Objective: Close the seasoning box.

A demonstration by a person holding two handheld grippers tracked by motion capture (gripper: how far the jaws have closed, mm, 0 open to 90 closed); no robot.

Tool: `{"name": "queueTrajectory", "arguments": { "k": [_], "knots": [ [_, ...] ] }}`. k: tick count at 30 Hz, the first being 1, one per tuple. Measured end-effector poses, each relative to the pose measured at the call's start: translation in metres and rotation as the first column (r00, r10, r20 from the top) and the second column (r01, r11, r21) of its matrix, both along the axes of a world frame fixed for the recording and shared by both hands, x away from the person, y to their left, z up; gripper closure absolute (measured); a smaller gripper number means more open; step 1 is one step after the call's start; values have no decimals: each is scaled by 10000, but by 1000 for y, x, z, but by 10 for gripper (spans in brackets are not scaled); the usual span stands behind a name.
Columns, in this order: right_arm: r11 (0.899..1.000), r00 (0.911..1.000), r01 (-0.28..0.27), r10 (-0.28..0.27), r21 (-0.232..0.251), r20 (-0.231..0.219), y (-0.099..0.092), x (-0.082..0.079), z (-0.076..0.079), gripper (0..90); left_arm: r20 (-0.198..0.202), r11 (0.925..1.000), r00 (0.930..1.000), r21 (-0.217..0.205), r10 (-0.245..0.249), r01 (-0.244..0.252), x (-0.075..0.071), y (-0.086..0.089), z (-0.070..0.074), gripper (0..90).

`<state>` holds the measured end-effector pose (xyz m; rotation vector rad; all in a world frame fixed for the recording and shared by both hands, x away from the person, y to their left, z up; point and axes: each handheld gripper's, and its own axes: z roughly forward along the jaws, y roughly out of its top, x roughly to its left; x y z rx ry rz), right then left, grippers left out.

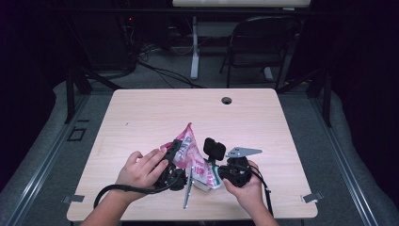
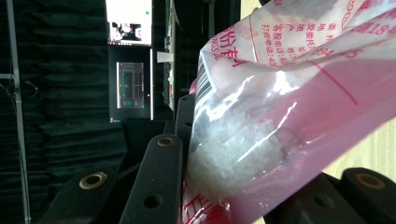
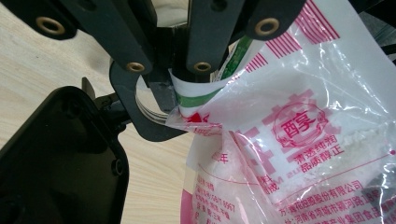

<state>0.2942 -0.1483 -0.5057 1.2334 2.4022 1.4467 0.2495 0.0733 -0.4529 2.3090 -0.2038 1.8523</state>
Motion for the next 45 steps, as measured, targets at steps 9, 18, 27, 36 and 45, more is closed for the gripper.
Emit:
{"name": "queueTrajectory", "arguments": {
  "k": [9, 18, 27, 36, 45],
  "knots": [
    [10000, 10000, 34, -34, -80, 42, -1, 0, 0, 900, -110, 9999, 9999, 102, 91, -90, -2, -1, 1, 770],
    [10000, 10000, 56, -56, -27, 11, 0, 1, 0, 900, -69, 10000, 10000, -40, -42, 42, -1, -1, 0, 770],
    [10000, 10000, 30, -30, -81, -23, 0, 1, -1, 900, -88, 10000, 10000, -32, -32, 32, -2, -1, 0, 770],
    [10000, 10000, 8, -8, -20, -68, 1, 1, -2, 900, -48, 9999, 9999, -16, -99, 99, -2, -1, 0, 770],
    [10000, 10000, 14, -15, -36, -68, 1, 1, -2, 900, -91, 10000, 9999, -14, -84, 84, -2, -1, 0, 770]
  ]
}}
